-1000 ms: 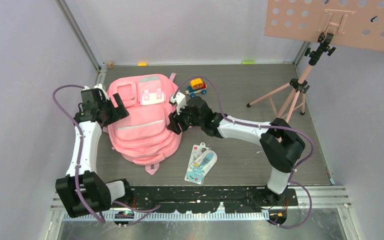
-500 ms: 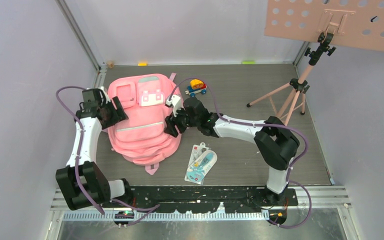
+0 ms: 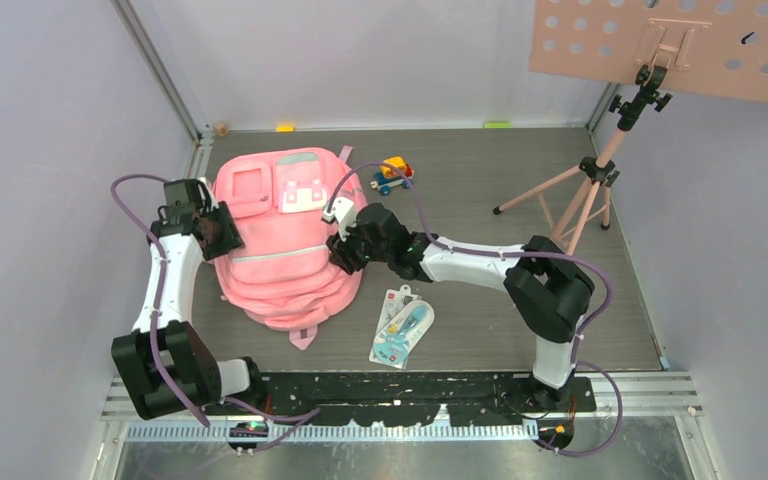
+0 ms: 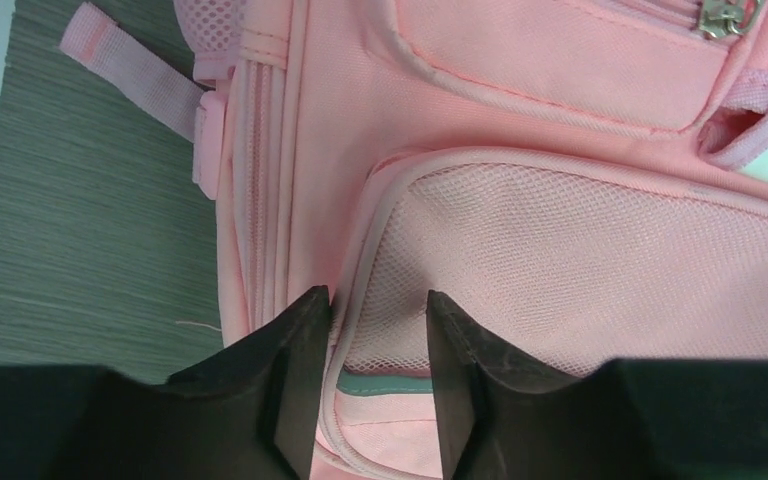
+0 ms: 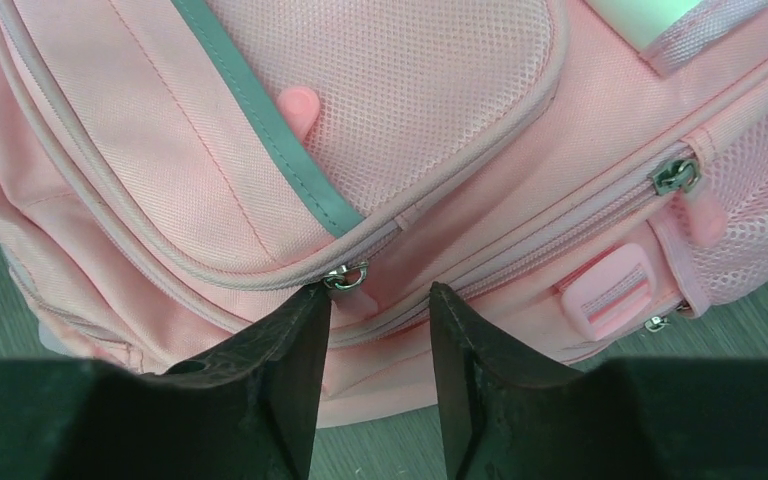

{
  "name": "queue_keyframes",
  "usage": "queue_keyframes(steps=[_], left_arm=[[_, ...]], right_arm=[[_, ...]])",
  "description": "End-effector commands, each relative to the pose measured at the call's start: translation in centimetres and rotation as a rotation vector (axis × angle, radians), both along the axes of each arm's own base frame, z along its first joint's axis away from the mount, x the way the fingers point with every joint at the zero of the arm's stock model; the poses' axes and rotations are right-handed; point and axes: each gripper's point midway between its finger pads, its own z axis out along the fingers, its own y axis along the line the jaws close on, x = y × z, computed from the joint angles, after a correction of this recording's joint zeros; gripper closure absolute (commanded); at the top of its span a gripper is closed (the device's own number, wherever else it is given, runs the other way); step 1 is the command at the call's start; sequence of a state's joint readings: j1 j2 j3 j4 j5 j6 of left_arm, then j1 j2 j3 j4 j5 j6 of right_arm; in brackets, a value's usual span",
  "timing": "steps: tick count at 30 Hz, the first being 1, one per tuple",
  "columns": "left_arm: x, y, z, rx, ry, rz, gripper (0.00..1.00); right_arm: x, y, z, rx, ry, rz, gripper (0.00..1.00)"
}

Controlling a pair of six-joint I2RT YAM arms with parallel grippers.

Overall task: Pack the student bag
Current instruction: Unzip the student bag at the center of the board.

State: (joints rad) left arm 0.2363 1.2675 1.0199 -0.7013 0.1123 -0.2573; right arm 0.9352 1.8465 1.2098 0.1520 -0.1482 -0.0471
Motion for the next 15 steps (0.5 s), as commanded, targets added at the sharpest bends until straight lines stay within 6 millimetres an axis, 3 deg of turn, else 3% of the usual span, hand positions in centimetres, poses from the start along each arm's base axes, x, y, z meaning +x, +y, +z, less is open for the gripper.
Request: queue_keyframes(steps=[1,9,12,15], left_arm=[[0.0,-0.9,-0.3,-0.048,0.006,-0.031,0.64],[0.3,-2.2,-0.1,-0.115,-0.020,-0.055,1.00],[0.3,-2.4,0.0,-0.120,-0.031,-0.054,1.00],[0.4,-2.4,0.1,-0.116,-0.039,-0.047,1.00]], right_arm=[[0.0,1.6,2.8,0.068,-0.093,-0.004,0.58],[-0.7,1.0,3.0,0.068,-0.068,0.000,0.89],[-1.5,0.5,2.9,0.058,-0.018,-0.002,0.98],[-2.8,-0.1,2.8,0.049,0.050,-0.008,0.99]])
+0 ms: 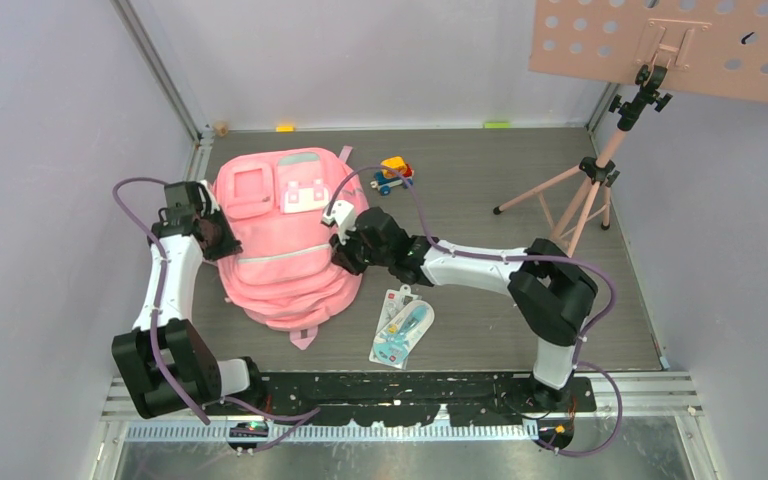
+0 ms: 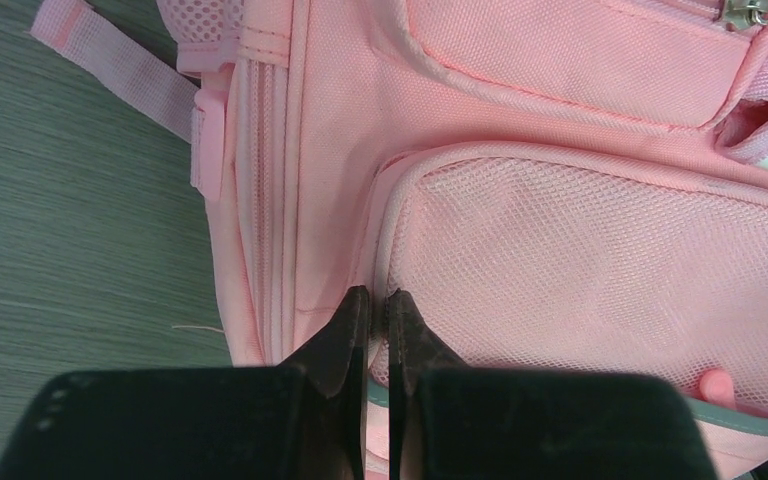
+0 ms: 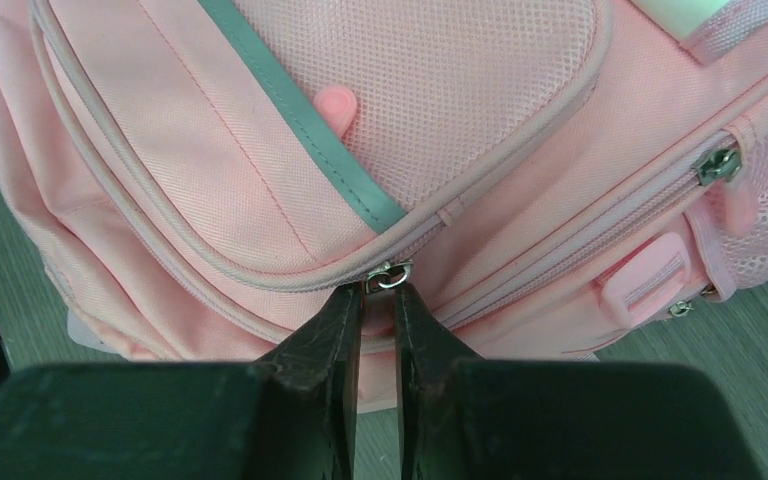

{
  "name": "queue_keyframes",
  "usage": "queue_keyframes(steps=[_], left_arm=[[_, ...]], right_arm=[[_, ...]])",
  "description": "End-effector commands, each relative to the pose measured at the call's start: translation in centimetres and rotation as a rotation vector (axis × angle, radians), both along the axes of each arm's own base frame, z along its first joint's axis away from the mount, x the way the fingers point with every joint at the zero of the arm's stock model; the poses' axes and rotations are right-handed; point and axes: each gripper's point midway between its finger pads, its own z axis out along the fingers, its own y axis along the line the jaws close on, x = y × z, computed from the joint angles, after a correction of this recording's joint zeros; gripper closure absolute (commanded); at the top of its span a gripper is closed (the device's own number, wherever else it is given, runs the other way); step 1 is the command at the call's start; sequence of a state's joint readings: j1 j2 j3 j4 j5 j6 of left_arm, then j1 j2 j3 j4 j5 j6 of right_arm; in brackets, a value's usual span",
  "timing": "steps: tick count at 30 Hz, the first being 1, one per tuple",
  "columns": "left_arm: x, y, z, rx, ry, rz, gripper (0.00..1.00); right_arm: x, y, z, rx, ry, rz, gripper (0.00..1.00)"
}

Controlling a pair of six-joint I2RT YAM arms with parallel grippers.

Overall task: Pack the student bag
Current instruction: Unzip the student bag at the center of the board.

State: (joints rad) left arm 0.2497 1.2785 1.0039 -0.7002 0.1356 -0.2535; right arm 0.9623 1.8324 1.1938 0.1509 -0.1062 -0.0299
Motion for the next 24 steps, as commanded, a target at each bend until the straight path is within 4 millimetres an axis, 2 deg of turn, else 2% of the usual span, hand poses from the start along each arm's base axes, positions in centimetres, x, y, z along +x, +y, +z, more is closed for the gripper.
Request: queue_keyframes(steps=[1,7,13,19,23,24], left_arm=[[0.7,-2.3,1.0,-0.094,-0.062,-0.040,1.00],[0.7,-2.2,0.9,-0.093,-0.063,-0.024,1.00],[0.8,-2.3,1.0,-0.097,-0.069,-0.019,1.00],[0.8,-2.6,1.1,-0.113,-0.075,-0.022,1.00],[0.9,-3.2,1.3,-0.143,-0.089,-0.031,1.00],[0.9,-3.3,1.5,-0.148,-0.098,-0.032,1.00]], right_arm=[[-2.4,-0.3,2.6,0.058,0.082,0.001,0.99],[-5.3,-0.9,1.2,0.043,0.213,-0.016,0.99],[-7.5,0.3,0.9,0.052,0.259,0.007,0.99],[-8.5,2.6,2.0,0.100,0.278,0.000,0.99],[-9.0,5.0,3.0,0.163,0.311,-0.008,0.99],[-9.1,5.8,3.7,0.188,0.319,-0.008,0.99]])
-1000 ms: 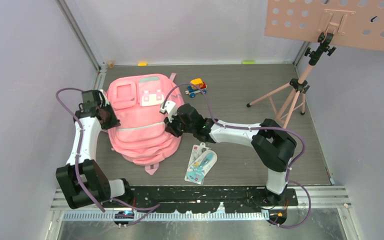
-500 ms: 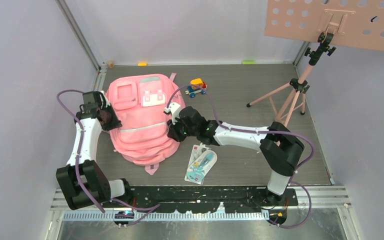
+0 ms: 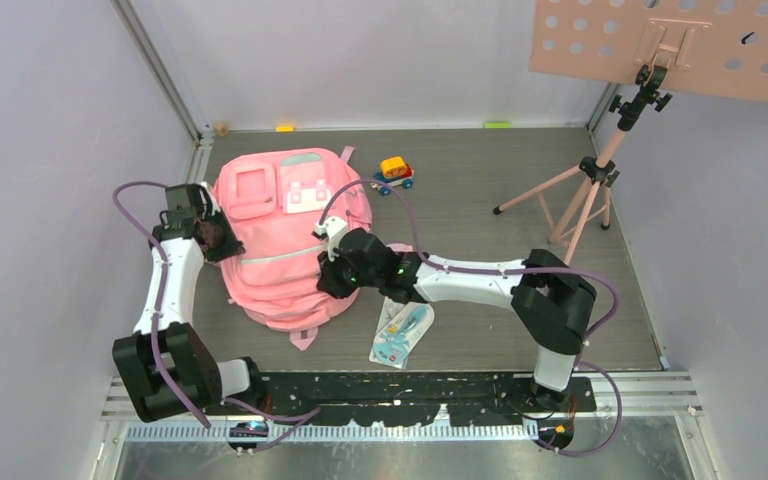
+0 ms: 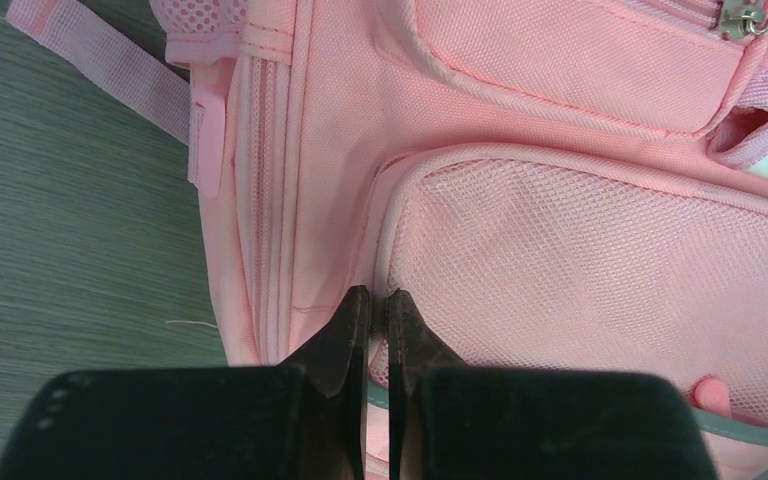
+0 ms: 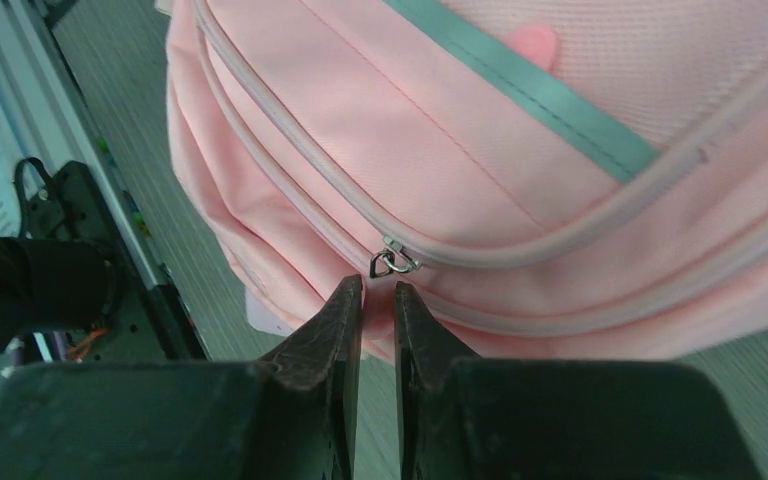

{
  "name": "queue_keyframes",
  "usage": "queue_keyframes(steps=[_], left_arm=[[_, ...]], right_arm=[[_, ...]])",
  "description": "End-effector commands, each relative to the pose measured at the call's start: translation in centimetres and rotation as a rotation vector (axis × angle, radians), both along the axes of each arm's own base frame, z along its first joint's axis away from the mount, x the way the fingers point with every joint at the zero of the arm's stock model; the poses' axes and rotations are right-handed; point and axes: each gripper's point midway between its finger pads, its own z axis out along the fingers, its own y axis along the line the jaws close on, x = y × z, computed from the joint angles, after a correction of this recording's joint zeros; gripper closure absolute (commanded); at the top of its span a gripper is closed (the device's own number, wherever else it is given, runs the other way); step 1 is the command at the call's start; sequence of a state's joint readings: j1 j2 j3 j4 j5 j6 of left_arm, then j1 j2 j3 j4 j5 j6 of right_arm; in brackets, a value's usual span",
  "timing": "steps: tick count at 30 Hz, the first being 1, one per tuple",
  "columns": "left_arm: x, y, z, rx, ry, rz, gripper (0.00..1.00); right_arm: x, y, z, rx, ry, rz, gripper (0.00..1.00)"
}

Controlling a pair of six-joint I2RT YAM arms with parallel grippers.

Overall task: Pack the student bag
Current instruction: Unzip the student bag at the center of the board.

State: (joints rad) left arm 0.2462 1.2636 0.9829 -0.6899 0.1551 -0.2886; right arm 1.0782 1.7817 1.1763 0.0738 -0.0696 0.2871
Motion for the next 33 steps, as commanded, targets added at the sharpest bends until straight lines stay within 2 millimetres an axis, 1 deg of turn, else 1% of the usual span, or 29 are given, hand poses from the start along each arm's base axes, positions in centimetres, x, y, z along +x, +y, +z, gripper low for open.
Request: queue_keyframes(steps=[1,2,3,4,5,6,7,8,9,10,11,14,17,18,19,21,22,23,24,25,26,27,29,30,33], left_arm=[[1.1,-2.8,1.7,-0.115,-0.099,-0.044,1.00],[1.1,-2.8,1.8,-0.117,-0.103,-0.043,1.00],[1.1,-2.9,1.8,-0.119,-0.105,-0.046,1.00],[1.1,-3.1,1.8,-0.121,-0.108,-0.050,1.00],[1.1,-3.2,1.9,-0.128,-0.110,-0.056,1.00],[1.2,-3.5,2.0,-0.139,-0.115,-0.067,1.00],[1.3,-3.9,2.2,-0.151,-0.125,-0.079,1.00],[1.4,-4.3,2.3,-0.165,-0.137,-0.091,1.00],[1.5,-4.7,2.5,-0.176,-0.146,-0.103,1.00],[1.5,-5.0,2.6,-0.182,-0.152,-0.112,1.00],[1.6,-5.3,2.8,-0.185,-0.160,-0.122,1.00],[1.4,-6.5,3.0,-0.219,-0.173,-0.135,1.00],[1.1,-8.0,3.5,-0.272,-0.211,-0.130,1.00],[0.8,-8.5,3.4,-0.281,-0.218,-0.128,1.00],[0.6,-9.1,3.3,-0.284,-0.225,-0.127,1.00],[0.2,-10.7,3.3,-0.296,-0.240,-0.140,1.00],[0.0,-11.6,3.2,-0.302,-0.245,-0.150,1.00],[-0.3,-12.6,3.3,-0.311,-0.247,-0.165,1.00],[-0.4,-13.1,3.3,-0.313,-0.250,-0.167,1.00],[-0.5,-13.6,3.4,-0.319,-0.254,-0.167,1.00],[-0.6,-14.0,3.4,-0.321,-0.260,-0.164,1.00],[-0.6,-14.2,3.4,-0.323,-0.266,-0.159,1.00],[-0.6,-14.6,3.4,-0.331,-0.278,-0.148,1.00],[-0.6,-14.7,3.5,-0.337,-0.283,-0.140,1.00],[-0.4,-15.1,3.7,-0.366,-0.299,-0.120,1.00]], right_arm=[[-2.4,4.4,3.0,0.127,0.061,0.042,1.00],[-2.4,5.1,3.7,0.148,0.065,0.038,1.00],[-2.3,5.6,3.2,0.152,0.076,0.032,0.99],[-2.1,6.2,3.7,0.167,0.073,0.029,0.99],[-1.8,6.5,3.0,0.161,0.082,0.020,0.99],[-1.7,7.0,3.5,0.174,0.078,0.021,1.00],[-1.3,7.2,2.9,0.160,0.079,0.009,1.00],[-0.8,7.4,3.2,0.163,0.066,-0.006,1.00],[-0.6,7.3,2.7,0.142,0.060,-0.012,1.00],[0.0,7.4,2.9,0.138,0.043,-0.032,1.00],[0.4,7.1,2.4,0.117,0.035,-0.043,0.99],[1.6,6.1,2.0,0.090,0.030,-0.073,1.00],[3.1,4.4,1.4,0.063,0.037,-0.109,0.99],[3.2,3.8,1.2,0.053,0.039,-0.116,1.00],[3.8,3.2,1.1,0.046,0.036,-0.127,1.00],[4.2,1.8,0.7,0.017,0.039,-0.136,1.00],[4.2,1.2,0.7,0.002,0.039,-0.135,1.00],[4.3,0.5,0.3,-0.016,0.044,-0.139,1.00],[4.3,-0.2,0.4,-0.030,0.043,-0.139,1.00],[4.2,-0.6,0.1,-0.042,0.048,-0.135,1.00],[4.1,-1.2,0.3,-0.054,0.046,-0.130,1.00],[3.7,-1.5,0.0,-0.065,0.053,-0.118,1.00],[2.9,-2.2,0.2,-0.079,0.065,-0.093,1.00],[2.5,-2.5,0.0,-0.092,0.078,-0.084,1.00],[0.7,-2.5,0.2,-0.073,0.134,-0.029,0.99]])
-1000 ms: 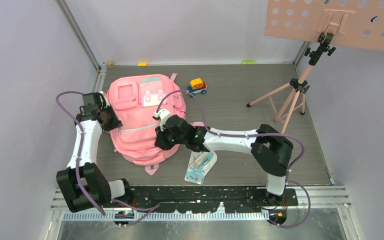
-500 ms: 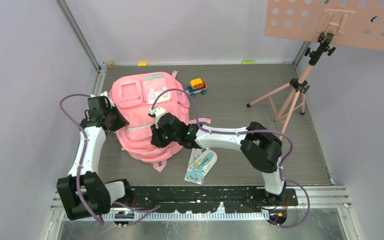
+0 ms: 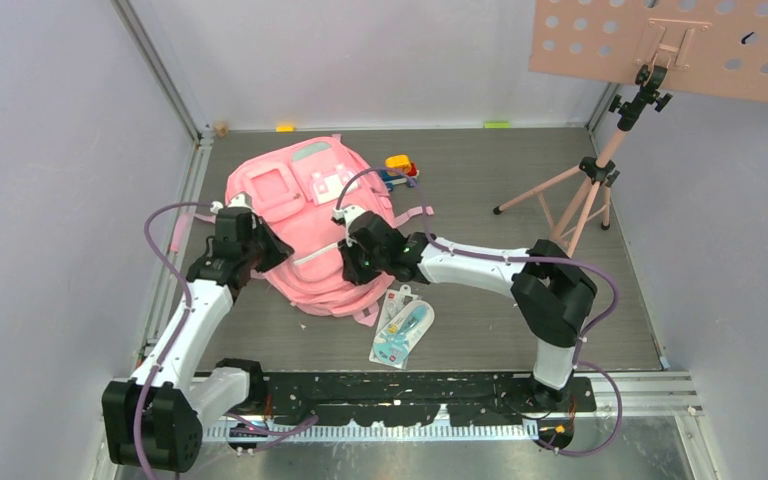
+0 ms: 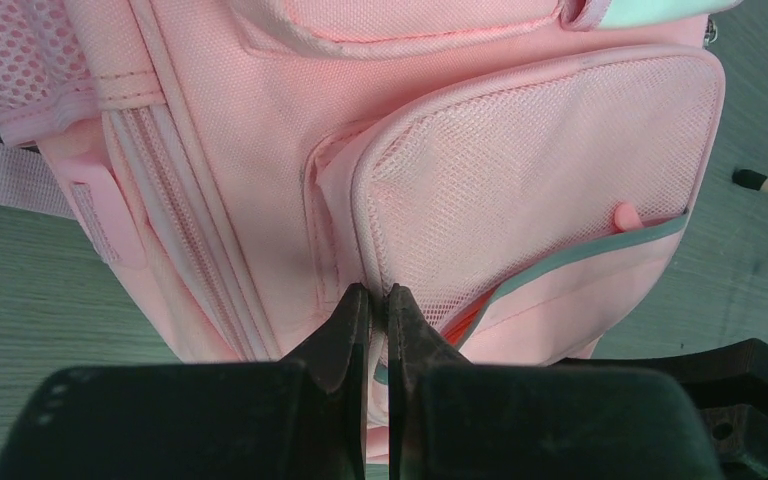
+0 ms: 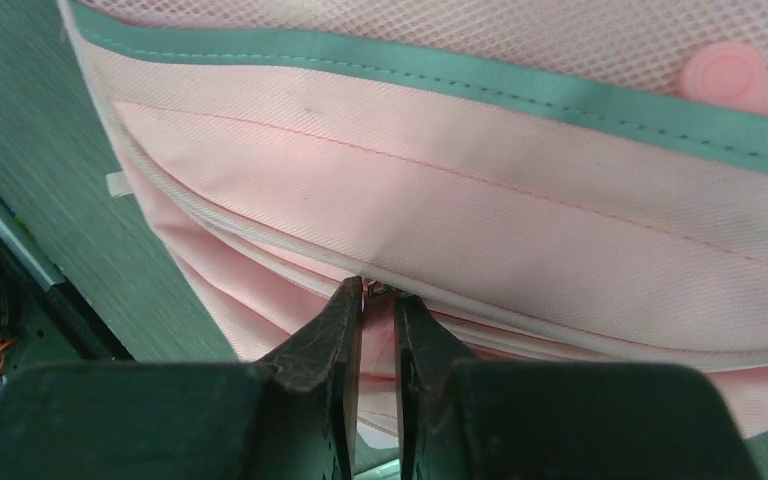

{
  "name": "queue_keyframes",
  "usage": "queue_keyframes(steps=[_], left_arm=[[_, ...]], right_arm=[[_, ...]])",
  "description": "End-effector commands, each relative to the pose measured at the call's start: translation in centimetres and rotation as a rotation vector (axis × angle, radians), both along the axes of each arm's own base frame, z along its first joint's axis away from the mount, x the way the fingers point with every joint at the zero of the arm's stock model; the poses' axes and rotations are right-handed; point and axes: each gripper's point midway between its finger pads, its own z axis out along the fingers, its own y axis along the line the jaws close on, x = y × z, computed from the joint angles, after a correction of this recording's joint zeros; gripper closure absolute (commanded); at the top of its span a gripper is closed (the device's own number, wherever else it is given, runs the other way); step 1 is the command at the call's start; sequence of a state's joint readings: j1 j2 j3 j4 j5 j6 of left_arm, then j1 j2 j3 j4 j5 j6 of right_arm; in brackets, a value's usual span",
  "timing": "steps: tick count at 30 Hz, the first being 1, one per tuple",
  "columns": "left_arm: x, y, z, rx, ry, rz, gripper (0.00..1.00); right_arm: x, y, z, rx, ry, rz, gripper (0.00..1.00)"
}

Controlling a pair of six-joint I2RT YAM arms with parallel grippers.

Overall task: Pack the student bag
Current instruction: Unzip the student bag at the center of the board.

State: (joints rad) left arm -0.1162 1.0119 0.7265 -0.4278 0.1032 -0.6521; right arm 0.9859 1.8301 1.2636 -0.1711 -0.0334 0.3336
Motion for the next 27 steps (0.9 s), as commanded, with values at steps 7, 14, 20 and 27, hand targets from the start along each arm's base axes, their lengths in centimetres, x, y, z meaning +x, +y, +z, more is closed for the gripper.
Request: queue_keyframes(steps=[7,14,20,27], left_arm=[[0.8,-3.9,2.7,-0.202,-0.095,-0.045,1.00],[0.5,-3.8,2.9,-0.217,-0.110,-0.023,1.00],[-0.1,-3.8,2.6,-0.225,-0.109,-0.028,1.00],[-0.7,-3.4,2.5,-0.218,-0.131,-0.013,1.00]], right_arm=[[-5.8,4.5,4.9,0.193,0.065,0.201,0.99],[-5.9,7.7,6.1,0.297,0.046,0.191,1.00],[-5.4,10.1,7.4,0.364,0.049,0.206,0.99],[-4.5,12.0,8.5,0.401,0.049,0.199,0.99]])
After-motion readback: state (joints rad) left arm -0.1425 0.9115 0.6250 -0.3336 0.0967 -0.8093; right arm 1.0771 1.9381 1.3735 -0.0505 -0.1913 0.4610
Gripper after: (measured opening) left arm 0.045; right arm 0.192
